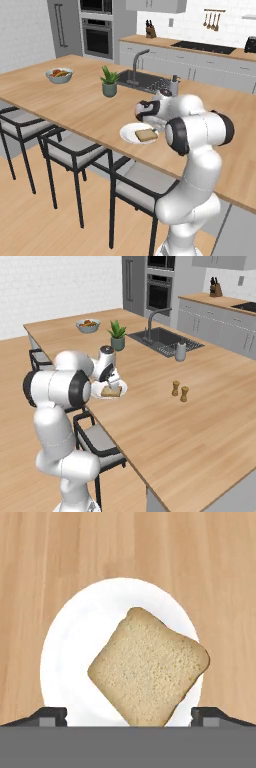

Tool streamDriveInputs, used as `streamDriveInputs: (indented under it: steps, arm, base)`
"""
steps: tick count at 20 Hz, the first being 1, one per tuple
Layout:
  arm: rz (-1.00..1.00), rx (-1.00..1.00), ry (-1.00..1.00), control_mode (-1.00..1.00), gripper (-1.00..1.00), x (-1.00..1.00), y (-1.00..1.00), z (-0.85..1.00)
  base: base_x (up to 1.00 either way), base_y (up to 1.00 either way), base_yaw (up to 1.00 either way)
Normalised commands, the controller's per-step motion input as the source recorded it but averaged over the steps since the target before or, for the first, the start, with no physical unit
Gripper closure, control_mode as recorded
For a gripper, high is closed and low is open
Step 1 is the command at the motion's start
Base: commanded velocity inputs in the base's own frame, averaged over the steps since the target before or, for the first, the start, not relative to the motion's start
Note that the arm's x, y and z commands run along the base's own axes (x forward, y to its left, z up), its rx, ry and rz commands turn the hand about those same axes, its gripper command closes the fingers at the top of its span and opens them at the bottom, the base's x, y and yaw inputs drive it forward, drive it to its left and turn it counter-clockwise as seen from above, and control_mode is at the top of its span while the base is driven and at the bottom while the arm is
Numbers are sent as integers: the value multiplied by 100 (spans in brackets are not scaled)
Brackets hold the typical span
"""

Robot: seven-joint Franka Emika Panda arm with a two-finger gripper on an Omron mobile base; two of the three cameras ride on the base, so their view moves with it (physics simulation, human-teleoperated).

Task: Start the toaster. Once the lever pops up, take the bread to the plate on the dining counter.

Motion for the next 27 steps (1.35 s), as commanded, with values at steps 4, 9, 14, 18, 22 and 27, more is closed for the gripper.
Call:
streamDriveInputs:
  steps: [4, 9, 14, 18, 22, 27]
  arm:
    - [-8, -11, 48, -100, -100, -37, 0, 50]
    - [-6, -2, 39, -100, -100, -72, -11, 92]
    - [-1, -3, 17, -100, -100, -98, -17, 75]
    - [0, -7, -4, -100, -100, -100, -18, 11]
    - [1, -1, -31, -100, -100, -100, -25, -10]
    - [0, 0, -50, -100, -100, -100, -25, -32]
  base:
    - [0, 0, 0]
    - [0, 0, 0]
    - [0, 0, 0]
    - [0, 0, 0]
    - [0, 0, 0]
    - [0, 0, 0]
